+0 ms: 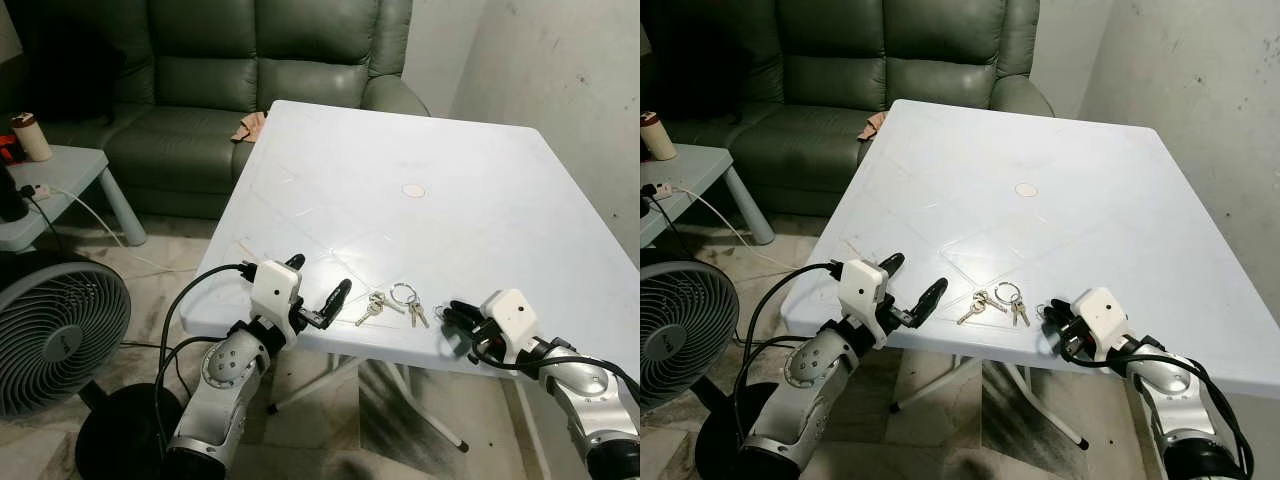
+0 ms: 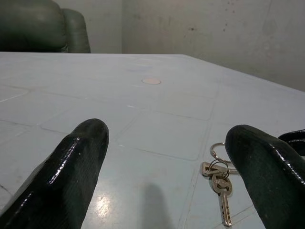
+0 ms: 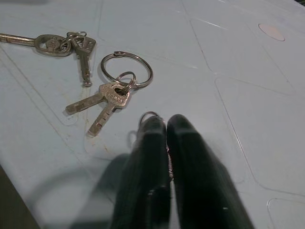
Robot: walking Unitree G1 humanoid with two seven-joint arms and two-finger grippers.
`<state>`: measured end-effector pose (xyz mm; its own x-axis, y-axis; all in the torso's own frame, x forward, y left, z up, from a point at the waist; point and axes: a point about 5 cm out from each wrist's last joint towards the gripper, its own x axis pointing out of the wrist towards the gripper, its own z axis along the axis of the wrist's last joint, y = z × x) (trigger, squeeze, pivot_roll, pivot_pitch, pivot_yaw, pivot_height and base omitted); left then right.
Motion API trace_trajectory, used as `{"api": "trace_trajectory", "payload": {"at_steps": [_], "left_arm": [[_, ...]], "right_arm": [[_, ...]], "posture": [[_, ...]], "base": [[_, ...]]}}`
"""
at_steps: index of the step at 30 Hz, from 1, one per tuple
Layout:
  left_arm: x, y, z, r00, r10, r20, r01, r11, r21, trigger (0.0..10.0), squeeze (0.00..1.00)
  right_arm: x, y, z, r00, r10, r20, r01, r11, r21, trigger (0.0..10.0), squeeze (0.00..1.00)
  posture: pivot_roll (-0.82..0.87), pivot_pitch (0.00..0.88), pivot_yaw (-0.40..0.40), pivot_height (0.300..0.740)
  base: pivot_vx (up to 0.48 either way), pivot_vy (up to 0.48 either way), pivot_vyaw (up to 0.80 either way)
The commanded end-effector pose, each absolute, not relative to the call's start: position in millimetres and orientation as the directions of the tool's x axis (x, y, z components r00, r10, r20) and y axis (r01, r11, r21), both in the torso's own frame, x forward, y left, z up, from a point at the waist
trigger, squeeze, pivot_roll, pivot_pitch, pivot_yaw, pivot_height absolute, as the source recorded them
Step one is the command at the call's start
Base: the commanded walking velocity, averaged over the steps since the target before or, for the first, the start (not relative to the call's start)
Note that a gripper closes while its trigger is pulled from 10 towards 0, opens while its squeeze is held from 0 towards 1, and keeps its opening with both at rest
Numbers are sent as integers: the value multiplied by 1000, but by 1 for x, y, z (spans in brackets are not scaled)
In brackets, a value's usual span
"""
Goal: Hang keys on a hook
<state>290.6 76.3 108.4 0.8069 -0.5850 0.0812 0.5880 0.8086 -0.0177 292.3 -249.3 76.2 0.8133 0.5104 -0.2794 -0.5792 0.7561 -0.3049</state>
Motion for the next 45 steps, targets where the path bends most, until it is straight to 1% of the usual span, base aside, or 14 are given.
{"api": "trace_trajectory", "payload": {"at_steps": [1, 10, 11, 13, 14, 16, 18, 19, 22, 28, 29, 30, 36, 45], "left_arm": [[293, 77, 115, 807, -583, 97, 586, 810, -1, 10000, 0], [294, 78, 115, 814, -572, 96, 575, 818, -4, 10000, 0], [294, 79, 115, 815, -571, 96, 574, 819, -4, 10000, 0], [294, 79, 115, 815, -571, 96, 574, 819, -4, 10000, 0], [294, 79, 115, 815, -571, 96, 574, 819, -4, 10000, 0], [294, 78, 115, 816, -570, 96, 573, 819, -4, 10000, 0], [294, 78, 115, 816, -570, 96, 573, 820, -4, 10000, 0], [294, 78, 115, 817, -569, 97, 572, 820, -5, 10000, 0], [295, 78, 115, 818, -567, 97, 570, 821, -5, 10000, 0], [295, 78, 116, 818, -566, 100, 569, 822, -5, 10000, 0], [295, 78, 116, 818, -566, 100, 569, 822, -5, 10000, 0], [295, 78, 116, 819, -566, 100, 569, 822, -5, 10000, 0], [296, 77, 116, 820, -563, 102, 566, 824, -4, 10000, 0], [296, 77, 117, 823, -558, 105, 562, 827, -6, 10000, 0]], "right_arm": [[293, -255, 79, 813, 513, -274, -580, 756, -303, 0, 0], [292, -256, 79, 806, 518, -288, -589, 750, -300, 0, 0], [293, -256, 79, 810, 511, -288, -583, 755, -300, 7686, 0], [293, -256, 79, 812, 510, -285, -580, 760, -295, 7686, 0], [294, -257, 79, 820, 494, -289, -568, 767, -298, 10000, 1000], [296, -258, 80, 822, 488, -295, -563, 776, -286, 10000, 1000], [295, -257, 80, 812, 507, -290, -577, 771, -269, 10000, 1000], [294, -256, 81, 794, 538, -283, -601, 763, -237, 10000, 1000], [296, -258, 83, 808, 519, -281, -584, 769, -260, 10000, 1000], [298, -259, 84, 804, 514, -297, -588, 762, -273, 10000, 1000], [298, -259, 84, 803, 515, -299, -590, 758, -279, 10000, 969], [298, -259, 84, 802, 516, -301, -592, 756, -279, 10000, 0], [300, -259, 85, 796, 516, -315, -597, 755, -271, 10000, 0], [301, -249, 83, 763, 555, -330, -638, 730, -247, 10000, 0]], "posture": [[48, 25, -49, 740], [52, 32, -54, 740], [52, 32, -54, 740], [52, 32, -54, 740], [52, 32, -54, 740], [51, 37, -54, 740], [51, 37, -54, 740], [51, 37, -54, 740], [52, 39, -57, 740], [52, 39, -57, 740], [52, 39, -57, 740], [52, 39, -57, 740], [53, 37, -56, 740], [56, 39, -60, 740]], "base": [[0, 0, 0], [0, 0, 0], [0, 0, 0], [0, 0, 0], [0, 0, 0], [0, 0, 0], [0, 0, 0], [0, 0, 0], [0, 0, 0], [0, 0, 0], [0, 0, 0], [0, 0, 0], [0, 0, 0], [0, 0, 0]]}}
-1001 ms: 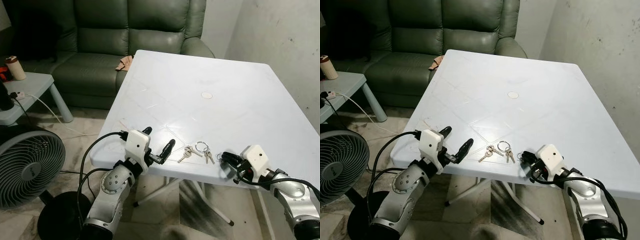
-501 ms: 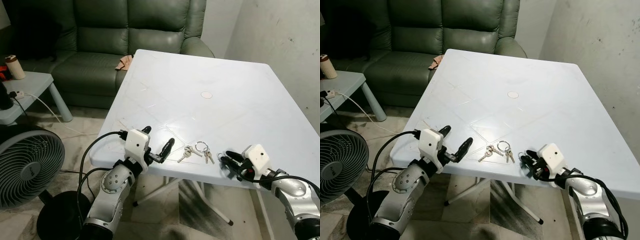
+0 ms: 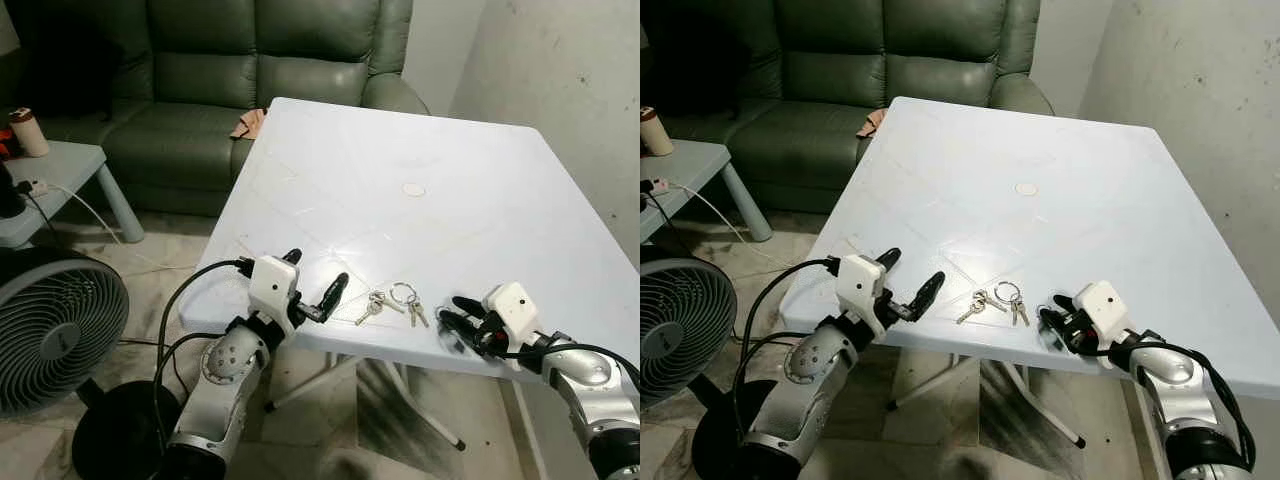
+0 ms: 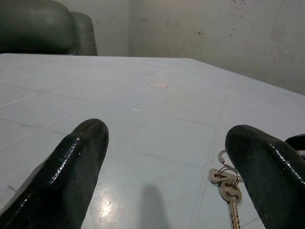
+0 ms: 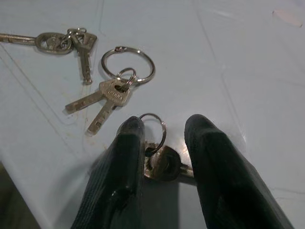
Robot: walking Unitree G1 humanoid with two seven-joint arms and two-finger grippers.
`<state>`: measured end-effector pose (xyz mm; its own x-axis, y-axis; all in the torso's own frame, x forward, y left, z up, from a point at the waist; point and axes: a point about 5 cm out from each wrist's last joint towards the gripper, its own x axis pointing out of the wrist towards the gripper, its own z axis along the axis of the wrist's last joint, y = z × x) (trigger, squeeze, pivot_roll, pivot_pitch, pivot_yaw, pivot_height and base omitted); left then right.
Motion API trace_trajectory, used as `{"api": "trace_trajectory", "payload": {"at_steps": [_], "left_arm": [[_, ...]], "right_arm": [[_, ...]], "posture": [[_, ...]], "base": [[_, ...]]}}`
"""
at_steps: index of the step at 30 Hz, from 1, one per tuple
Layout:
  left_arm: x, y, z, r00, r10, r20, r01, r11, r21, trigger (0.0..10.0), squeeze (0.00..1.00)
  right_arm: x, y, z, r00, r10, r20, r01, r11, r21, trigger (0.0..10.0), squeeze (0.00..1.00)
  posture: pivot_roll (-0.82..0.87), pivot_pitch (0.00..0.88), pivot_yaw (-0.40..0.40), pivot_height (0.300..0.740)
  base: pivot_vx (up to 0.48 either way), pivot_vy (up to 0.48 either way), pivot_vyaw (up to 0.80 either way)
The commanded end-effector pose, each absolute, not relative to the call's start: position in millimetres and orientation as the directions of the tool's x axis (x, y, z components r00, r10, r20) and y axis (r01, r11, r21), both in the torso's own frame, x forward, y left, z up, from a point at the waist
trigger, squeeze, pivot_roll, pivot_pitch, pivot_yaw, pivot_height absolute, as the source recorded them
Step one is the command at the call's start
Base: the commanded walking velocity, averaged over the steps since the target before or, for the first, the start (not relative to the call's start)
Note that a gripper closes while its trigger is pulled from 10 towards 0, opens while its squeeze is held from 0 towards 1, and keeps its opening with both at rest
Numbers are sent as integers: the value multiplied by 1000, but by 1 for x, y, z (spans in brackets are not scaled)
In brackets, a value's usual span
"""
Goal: Hang keys on a hook
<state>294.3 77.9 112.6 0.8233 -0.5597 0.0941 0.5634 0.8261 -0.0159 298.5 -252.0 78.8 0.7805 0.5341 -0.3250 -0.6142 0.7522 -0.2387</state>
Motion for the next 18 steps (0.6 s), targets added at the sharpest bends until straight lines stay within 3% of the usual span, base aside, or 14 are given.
{"api": "trace_trajectory", "payload": {"at_steps": [1, 11, 12, 13, 14, 15, 18], "left_arm": [[296, 77, 117, 823, -558, 105, 562, 827, -6, 10000, 0], [296, 77, 117, 826, -554, 107, 558, 830, -7, 10000, 0], [296, 77, 117, 826, -554, 107, 558, 830, -8, 10000, 0], [296, 77, 117, 826, -554, 108, 558, 830, -9, 10000, 0], [296, 77, 117, 826, -554, 107, 558, 830, -9, 10000, 0], [296, 77, 117, 826, -553, 107, 557, 830, -10, 10000, 0], [296, 77, 117, 827, -553, 107, 557, 831, -10, 10000, 0]], "right_arm": [[300, -248, 82, 756, 563, -333, -647, 720, -250, 10000, 0], [300, -246, 84, 732, 584, -350, -673, 698, -245, 10000, 0], [300, -246, 84, 731, 589, -345, -675, 697, -241, 8667, 0], [300, -246, 85, 730, 594, -337, -676, 697, -237, 8667, 0], [300, -246, 85, 732, 593, -335, -674, 699, -239, 4667, 0], [300, -246, 86, 732, 600, -322, -676, 699, -233, 0, 0], [301, -249, 88, 742, 587, -325, -666, 704, -249, 0, 0]], "posture": [[56, 39, -60, 740], [56, 40, -65, 740], [56, 40, -65, 740], [56, 40, -65, 740], [56, 40, -65, 740], [56, 40, -65, 740], [56, 40, -65, 740]], "base": [[0, 0, 0], [0, 0, 0], [0, 0, 0], [0, 0, 0], [0, 0, 0], [0, 0, 0], [0, 0, 0]]}}
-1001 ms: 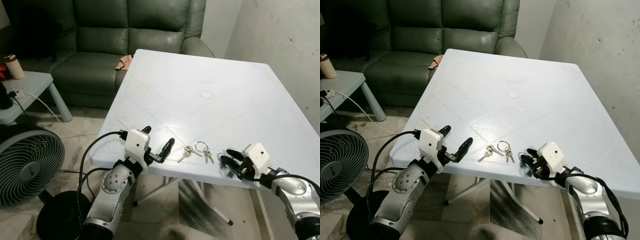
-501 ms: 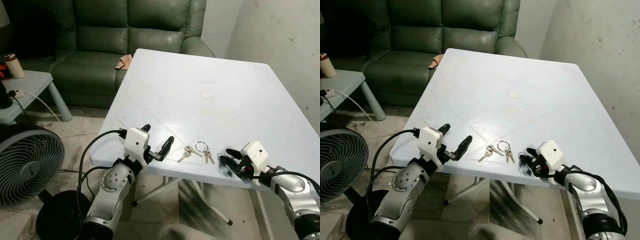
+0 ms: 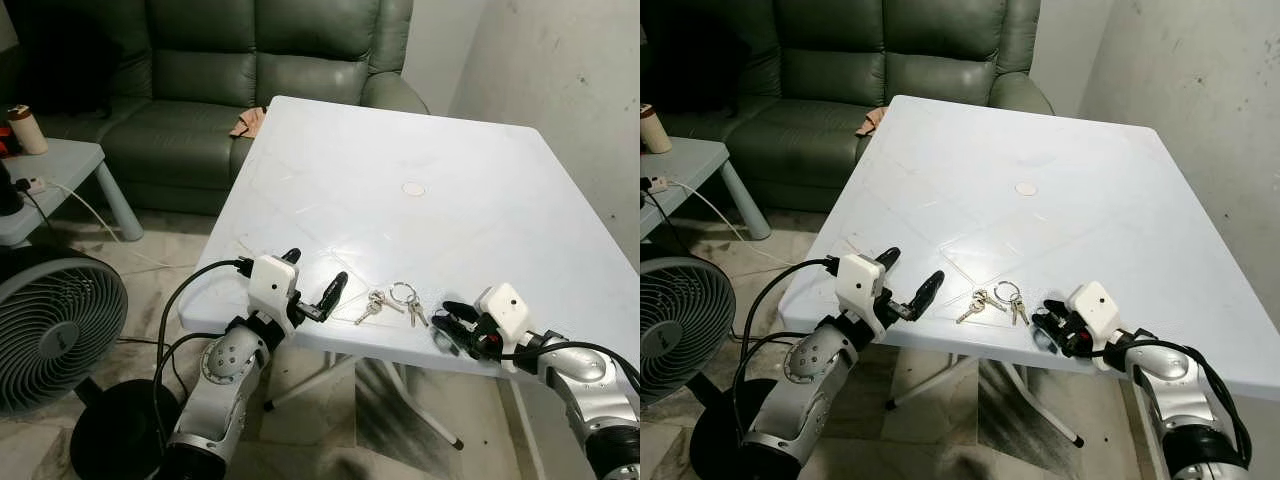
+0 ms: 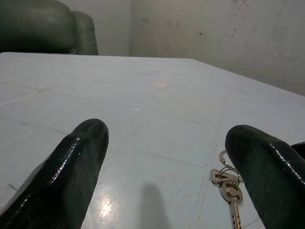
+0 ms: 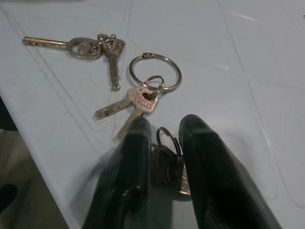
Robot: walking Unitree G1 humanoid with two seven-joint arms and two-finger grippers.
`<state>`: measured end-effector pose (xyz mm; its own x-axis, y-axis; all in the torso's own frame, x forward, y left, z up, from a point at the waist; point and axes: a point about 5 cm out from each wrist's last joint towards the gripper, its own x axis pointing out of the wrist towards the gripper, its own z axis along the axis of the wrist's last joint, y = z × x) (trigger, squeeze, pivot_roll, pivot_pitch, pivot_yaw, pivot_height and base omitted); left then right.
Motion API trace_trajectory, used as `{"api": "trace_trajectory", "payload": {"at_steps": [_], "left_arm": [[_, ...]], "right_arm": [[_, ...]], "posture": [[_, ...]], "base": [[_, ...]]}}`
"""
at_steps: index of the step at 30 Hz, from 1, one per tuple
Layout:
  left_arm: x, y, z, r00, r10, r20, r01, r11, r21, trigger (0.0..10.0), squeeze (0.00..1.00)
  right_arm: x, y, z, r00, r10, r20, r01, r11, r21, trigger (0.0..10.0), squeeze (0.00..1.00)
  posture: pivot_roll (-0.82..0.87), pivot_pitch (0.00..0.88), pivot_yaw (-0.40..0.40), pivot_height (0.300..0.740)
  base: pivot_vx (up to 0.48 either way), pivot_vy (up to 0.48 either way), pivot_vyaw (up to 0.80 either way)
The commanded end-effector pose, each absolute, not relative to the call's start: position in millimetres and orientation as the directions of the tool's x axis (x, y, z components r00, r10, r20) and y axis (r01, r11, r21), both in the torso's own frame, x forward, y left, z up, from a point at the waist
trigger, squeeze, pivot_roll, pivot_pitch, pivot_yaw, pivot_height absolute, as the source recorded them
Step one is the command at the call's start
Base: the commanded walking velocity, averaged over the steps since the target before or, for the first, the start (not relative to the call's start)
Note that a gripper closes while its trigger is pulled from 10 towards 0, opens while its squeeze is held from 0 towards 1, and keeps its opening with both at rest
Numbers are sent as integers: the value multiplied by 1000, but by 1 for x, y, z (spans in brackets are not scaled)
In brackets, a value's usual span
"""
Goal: Hang keys on a hook
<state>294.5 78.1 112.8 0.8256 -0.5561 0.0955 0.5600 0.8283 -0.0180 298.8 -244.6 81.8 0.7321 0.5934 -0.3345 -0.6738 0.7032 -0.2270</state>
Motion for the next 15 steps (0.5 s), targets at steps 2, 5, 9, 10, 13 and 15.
{"api": "trace_trajectory", "payload": {"at_steps": [2, 5, 9, 10, 13, 15], "left_arm": [[296, 77, 117, 826, -553, 107, 557, 831, -10, 10000, 0], [296, 77, 117, 827, -552, 107, 556, 831, -12, 10000, 0], [296, 77, 117, 829, -549, 107, 554, 833, -14, 10000, 0], [296, 77, 117, 829, -549, 107, 553, 833, -14, 10000, 0], [296, 78, 117, 831, -546, 108, 551, 834, -16, 10000, 0], [296, 78, 117, 831, -546, 108, 551, 835, -17, 10000, 0]], "right_arm": [[300, -249, 89, 733, 599, -322, -675, 695, -246, 0, 0], [300, -249, 90, 730, 607, -315, -680, 693, -241, 0, 0], [300, -250, 90, 735, 597, -322, -674, 693, -256, 0, 0], [300, -250, 90, 737, 595, -320, -672, 695, -256, 0, 0], [300, -250, 90, 736, 598, -316, -673, 695, -253, 0, 0], [301, -250, 90, 740, 596, -313, -670, 696, -258, 0, 0]], "posture": [[56, 42, -66, 740], [56, 42, -66, 740], [56, 42, -66, 740], [56, 42, -66, 740], [56, 42, -66, 740], [56, 42, -66, 740]], "base": [[0, 0, 0], [0, 0, 0], [0, 0, 0], [0, 0, 0], [0, 0, 0], [0, 0, 0]]}}
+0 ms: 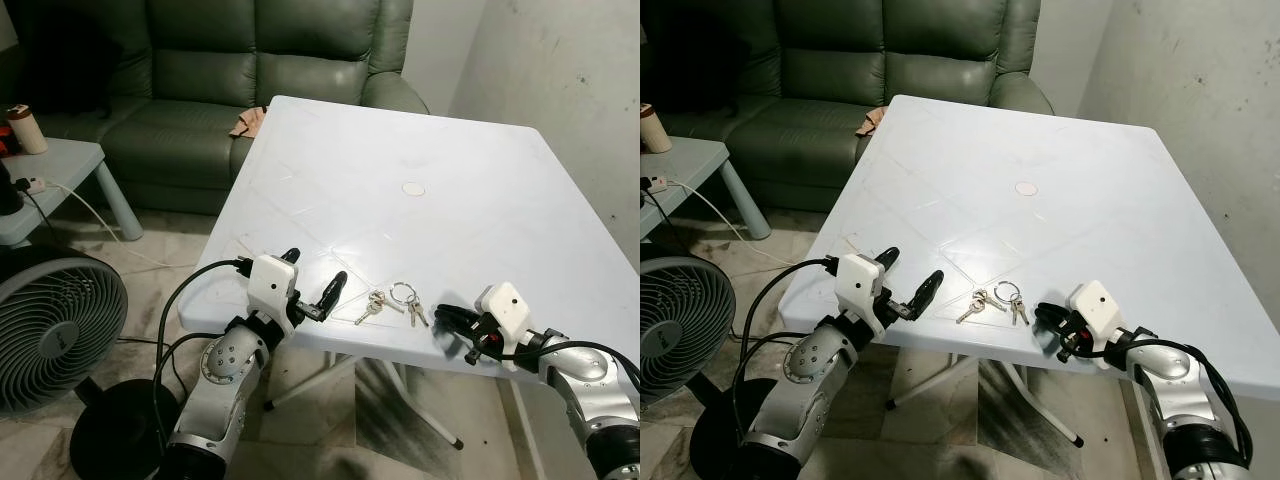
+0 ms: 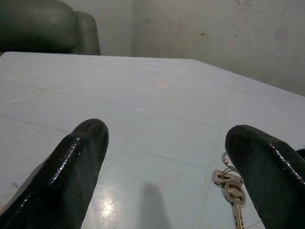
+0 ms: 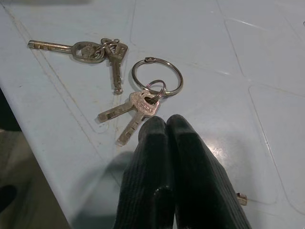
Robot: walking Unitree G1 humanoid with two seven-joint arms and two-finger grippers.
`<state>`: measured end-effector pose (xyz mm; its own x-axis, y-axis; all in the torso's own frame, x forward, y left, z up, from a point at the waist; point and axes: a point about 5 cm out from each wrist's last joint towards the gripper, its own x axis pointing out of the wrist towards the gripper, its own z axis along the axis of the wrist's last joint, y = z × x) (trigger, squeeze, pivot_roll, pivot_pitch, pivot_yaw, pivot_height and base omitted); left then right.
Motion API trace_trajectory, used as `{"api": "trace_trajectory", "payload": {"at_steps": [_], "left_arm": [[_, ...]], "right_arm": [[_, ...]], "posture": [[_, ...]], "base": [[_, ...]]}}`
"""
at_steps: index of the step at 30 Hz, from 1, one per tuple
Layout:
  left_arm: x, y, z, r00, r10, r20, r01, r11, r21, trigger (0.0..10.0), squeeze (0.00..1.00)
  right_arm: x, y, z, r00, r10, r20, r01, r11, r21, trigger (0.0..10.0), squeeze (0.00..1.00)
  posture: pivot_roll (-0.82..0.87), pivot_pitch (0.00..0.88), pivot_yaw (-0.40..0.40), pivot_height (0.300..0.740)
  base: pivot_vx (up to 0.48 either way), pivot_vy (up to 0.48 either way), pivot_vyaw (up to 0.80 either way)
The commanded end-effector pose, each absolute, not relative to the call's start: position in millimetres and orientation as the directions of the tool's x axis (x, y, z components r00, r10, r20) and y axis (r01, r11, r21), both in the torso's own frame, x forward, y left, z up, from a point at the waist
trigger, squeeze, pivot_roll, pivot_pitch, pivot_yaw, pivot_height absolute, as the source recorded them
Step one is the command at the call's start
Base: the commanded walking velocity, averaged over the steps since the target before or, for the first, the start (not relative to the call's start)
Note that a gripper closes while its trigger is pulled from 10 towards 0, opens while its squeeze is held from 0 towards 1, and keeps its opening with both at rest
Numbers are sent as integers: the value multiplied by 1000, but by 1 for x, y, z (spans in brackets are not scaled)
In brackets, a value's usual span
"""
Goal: Hang keys on a hook
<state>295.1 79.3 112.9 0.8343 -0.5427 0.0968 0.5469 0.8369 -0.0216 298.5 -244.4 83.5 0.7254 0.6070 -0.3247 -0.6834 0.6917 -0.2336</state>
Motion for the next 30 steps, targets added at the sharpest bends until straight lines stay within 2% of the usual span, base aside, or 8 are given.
{"api": "trace_trajectory", "payload": {"at_steps": [1, 7, 11, 24, 25, 27, 28, 30], "left_arm": [[296, 78, 117, 831, -546, 108, 551, 835, -17, 10000, 0], [298, 78, 118, 838, -534, 110, 538, 843, -6, 10000, 0], [307, 82, 121, 872, -478, 106, 482, 876, -18, 10000, 0], [337, 98, 155, 916, -358, 184, 370, 929, -35, 10000, 0], [337, 98, 156, 917, -353, 184, 365, 930, -36, 10000, 0], [338, 98, 156, 918, -351, 185, 363, 931, -33, 10000, 0], [338, 97, 157, 917, -351, 189, 362, 932, -29, 10000, 0], [338, 93, 158, 915, -355, 190, 367, 929, -35, 10000, 0]], "right_arm": [[302, -250, 91, 747, 589, -308, -662, 704, -260, 0, 0], [309, -251, 99, 812, 541, -220, -583, 774, -247, 0, 0], [319, -247, 118, 888, 460, -22, -458, 879, -135, 0, 0], [316, -202, 158, 907, 252, 338, -295, 952, 82, 275, 0], [314, -200, 159, 908, 237, 345, -282, 955, 86, 4824, 0], [311, -198, 161, 910, 225, 348, -272, 958, 91, 5686, 0], [308, -195, 163, 910, 210, 358, -261, 961, 98, 7686, 0], [300, -190, 167, 911, 172, 375, -229, 967, 112, 10000, 0]], "posture": [[56, 42, -66, 740], [59, 41, -66, 740], [63, 38, -67, 740], [74, 32, -46, 740], [74, 32, -46, 740], [74, 32, -46, 740], [74, 32, -46, 740], [70, 40, -42, 740]], "base": [[0, 0, 0], [0, 0, 0], [0, 0, 0], [0, 0, 0], [0, 0, 0], [0, 0, 0], [0, 0, 0], [0, 0, 0]]}}
